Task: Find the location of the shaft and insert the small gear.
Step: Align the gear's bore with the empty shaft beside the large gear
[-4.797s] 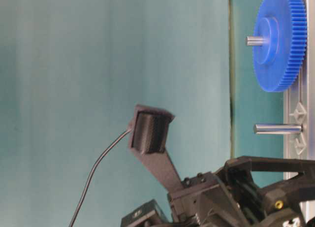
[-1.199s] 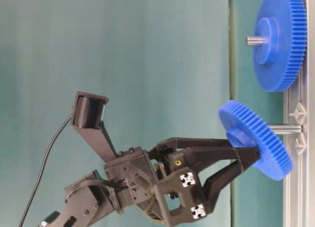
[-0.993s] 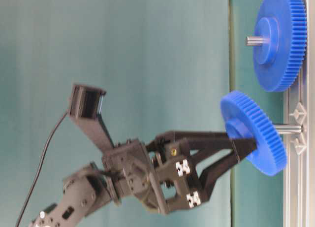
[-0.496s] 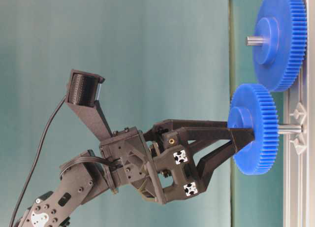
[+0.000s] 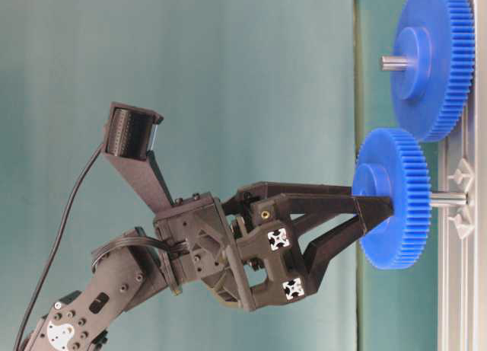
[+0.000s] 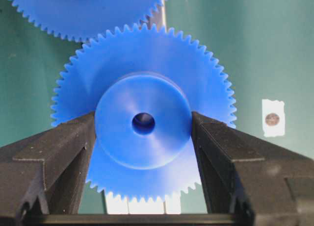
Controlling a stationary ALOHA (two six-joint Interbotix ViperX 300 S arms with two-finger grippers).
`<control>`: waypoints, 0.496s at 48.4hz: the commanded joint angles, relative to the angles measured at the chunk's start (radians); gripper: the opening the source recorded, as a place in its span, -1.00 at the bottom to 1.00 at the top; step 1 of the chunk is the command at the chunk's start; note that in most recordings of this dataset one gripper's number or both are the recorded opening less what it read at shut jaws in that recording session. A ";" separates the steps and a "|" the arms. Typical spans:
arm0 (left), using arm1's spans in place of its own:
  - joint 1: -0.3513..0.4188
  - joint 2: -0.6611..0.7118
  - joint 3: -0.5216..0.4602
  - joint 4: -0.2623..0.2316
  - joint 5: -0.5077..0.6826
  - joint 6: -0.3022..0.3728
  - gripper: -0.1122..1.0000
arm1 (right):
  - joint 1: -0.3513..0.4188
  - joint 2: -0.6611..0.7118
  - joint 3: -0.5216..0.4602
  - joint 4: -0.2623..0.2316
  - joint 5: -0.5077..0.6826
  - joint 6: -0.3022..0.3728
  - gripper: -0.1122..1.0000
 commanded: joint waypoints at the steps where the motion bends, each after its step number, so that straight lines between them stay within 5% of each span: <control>1: -0.002 -0.006 -0.012 0.003 -0.005 0.000 0.39 | -0.002 0.003 -0.008 0.002 -0.008 0.009 -0.70; 8: 0.005 -0.003 -0.011 0.003 0.002 0.000 0.67 | 0.000 0.003 -0.006 0.002 -0.008 0.009 -0.70; 24: 0.035 -0.006 -0.025 0.005 0.015 0.000 0.63 | -0.002 0.002 -0.005 0.002 -0.008 0.009 -0.70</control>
